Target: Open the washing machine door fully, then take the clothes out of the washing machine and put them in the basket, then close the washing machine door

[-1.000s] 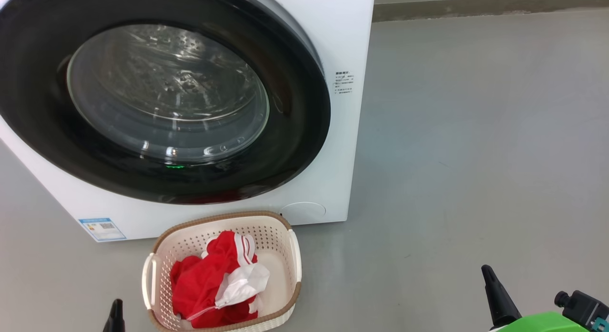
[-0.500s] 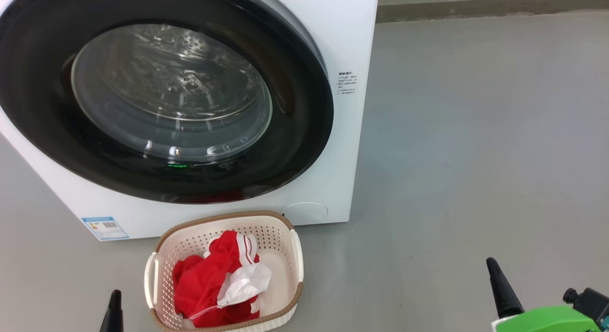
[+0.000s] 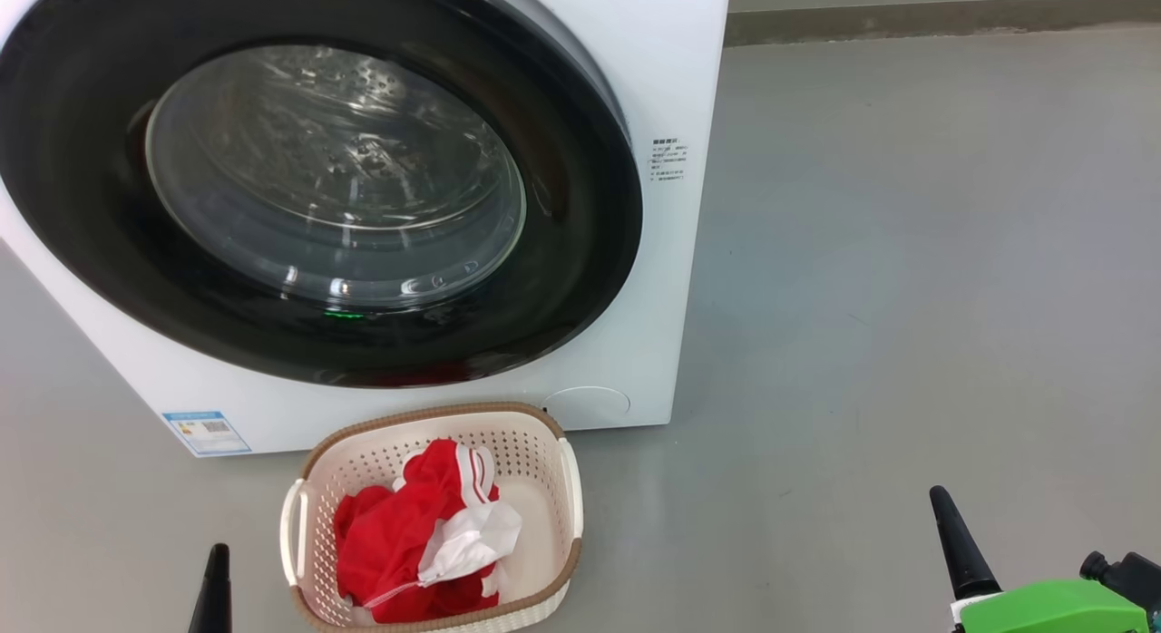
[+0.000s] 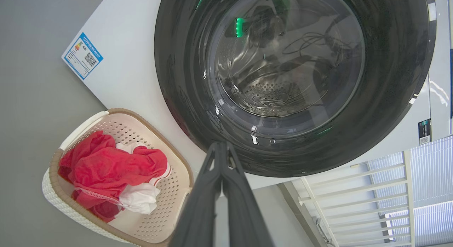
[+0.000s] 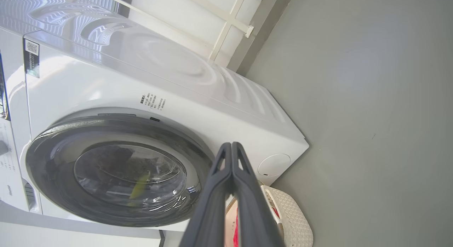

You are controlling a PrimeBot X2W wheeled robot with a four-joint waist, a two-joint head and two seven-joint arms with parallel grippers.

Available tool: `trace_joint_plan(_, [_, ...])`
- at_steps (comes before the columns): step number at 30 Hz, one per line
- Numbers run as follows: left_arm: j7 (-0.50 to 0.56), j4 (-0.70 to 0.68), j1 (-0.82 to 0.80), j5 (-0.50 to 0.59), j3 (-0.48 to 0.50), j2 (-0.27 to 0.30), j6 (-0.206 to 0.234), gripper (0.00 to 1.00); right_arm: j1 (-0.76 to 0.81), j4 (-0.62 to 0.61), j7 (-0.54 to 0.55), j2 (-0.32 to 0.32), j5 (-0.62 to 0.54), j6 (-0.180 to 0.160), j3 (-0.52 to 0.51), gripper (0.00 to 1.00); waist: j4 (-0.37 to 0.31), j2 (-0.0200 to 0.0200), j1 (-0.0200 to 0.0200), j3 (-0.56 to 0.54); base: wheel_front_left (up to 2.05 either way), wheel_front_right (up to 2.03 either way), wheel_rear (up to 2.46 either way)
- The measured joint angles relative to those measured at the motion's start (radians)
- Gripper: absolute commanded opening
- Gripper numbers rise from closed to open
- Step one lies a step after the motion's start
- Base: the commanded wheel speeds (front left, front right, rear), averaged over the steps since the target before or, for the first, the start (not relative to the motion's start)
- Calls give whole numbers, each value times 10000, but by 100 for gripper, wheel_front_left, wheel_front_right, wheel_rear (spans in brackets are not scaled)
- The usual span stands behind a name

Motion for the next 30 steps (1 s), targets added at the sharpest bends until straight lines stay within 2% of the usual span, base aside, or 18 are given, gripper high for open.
trace_joint_plan(30, [865,50,-613,-2708,326,-240,0,0,-239,-207,884,228,2824,-4,-554,0,177,1,0,-52,0,0,0])
